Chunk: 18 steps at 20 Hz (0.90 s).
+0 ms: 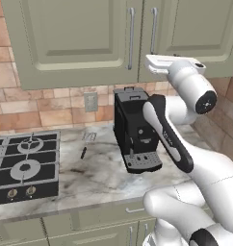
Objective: Pick the bar soap and bar soap from the cabinet and place them on the counter.
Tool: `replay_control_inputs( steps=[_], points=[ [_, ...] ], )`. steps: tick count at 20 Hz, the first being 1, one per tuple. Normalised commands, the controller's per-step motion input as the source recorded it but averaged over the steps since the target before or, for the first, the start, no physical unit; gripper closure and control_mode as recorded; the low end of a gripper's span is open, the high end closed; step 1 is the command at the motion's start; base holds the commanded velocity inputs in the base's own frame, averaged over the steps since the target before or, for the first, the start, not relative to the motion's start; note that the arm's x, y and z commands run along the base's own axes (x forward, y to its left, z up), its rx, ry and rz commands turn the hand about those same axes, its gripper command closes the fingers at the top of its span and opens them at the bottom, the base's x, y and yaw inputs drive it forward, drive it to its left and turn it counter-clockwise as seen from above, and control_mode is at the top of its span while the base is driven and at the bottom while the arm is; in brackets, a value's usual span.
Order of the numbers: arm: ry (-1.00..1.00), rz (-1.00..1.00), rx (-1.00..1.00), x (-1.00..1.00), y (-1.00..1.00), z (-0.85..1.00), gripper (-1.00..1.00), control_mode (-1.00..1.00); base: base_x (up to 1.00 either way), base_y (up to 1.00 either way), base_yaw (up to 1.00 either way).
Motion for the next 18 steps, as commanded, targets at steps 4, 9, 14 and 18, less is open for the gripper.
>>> replay_control_inputs(
  steps=[4,9,14,18],
  points=[
    [0.00,0.00,0.00,0.27,0.00,0.00,-1.00,-1.00,0.00,0.00,0.00],
    [0.00,0.00,0.00,0.27,0.00,0.00,-1.00,-1.00,0.00,0.00,0.00],
    [0.00,0.00,0.00,0.26,0.00,0.00,-1.00,-1.00,0.00,0.00,0.00],
    [0.00,0.00,0.00,0.24,0.00,0.00,-1.00,-1.00,0.00,0.00,0.00]
  ],
)
